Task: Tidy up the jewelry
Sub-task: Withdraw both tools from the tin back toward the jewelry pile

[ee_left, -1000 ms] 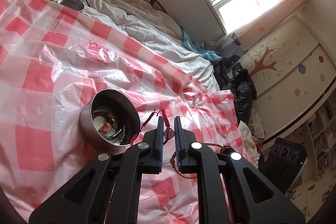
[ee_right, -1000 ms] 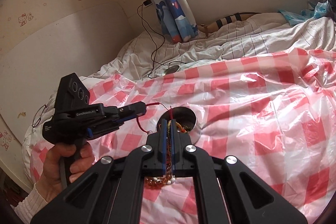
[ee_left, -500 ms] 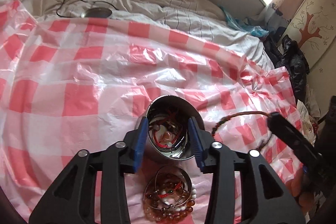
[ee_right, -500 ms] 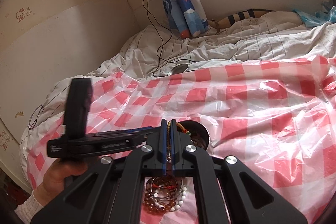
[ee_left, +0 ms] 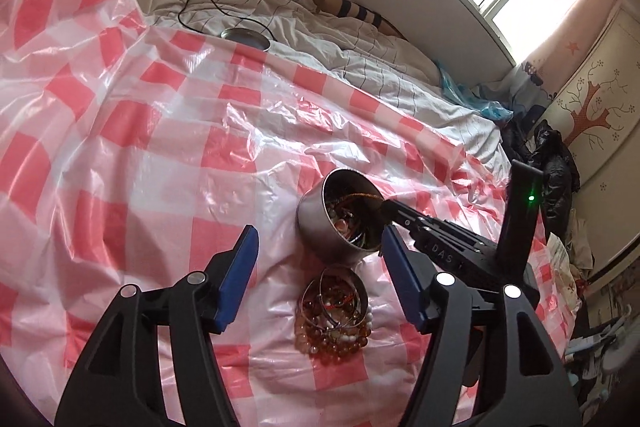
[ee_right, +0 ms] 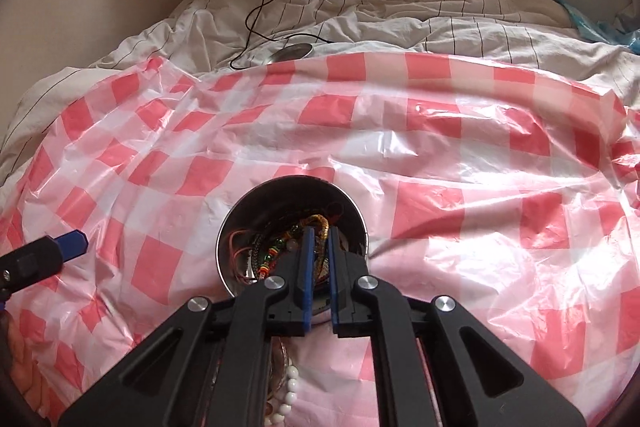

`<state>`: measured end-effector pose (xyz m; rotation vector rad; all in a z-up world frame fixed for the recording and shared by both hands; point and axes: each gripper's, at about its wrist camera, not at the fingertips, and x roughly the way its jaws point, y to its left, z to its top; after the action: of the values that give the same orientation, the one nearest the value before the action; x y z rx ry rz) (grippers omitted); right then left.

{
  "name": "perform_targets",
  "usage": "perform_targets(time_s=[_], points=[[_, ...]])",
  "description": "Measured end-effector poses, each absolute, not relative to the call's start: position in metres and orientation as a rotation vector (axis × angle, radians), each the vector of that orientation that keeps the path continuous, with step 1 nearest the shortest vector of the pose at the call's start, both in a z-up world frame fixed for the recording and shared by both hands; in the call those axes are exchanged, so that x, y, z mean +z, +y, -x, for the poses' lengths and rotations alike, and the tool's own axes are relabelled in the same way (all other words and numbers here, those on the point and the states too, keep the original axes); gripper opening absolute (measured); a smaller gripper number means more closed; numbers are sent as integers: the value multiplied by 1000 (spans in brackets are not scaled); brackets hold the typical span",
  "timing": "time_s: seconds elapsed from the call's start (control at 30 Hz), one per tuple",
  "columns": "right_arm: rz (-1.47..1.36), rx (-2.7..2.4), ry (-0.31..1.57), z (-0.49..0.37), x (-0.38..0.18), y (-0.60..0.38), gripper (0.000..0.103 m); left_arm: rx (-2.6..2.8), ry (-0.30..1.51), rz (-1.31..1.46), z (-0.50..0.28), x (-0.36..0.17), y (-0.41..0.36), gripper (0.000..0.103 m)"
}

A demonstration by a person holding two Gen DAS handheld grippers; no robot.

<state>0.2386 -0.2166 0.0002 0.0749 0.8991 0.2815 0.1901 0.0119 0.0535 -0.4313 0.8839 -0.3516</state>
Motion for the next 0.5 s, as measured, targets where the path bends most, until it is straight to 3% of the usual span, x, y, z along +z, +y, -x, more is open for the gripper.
perform_targets(time_s=[0.03,0.1,0.5], points=[[-71,272,884,-235,3,-219,29,-349,896,433,-189,49,12,61],[-56,261,858,-229,7,-222,43,-344,915,444,-184,42,13,61],[74,148,944,-244,-24,-218,43,-354,955,494,-167,20,14,65]])
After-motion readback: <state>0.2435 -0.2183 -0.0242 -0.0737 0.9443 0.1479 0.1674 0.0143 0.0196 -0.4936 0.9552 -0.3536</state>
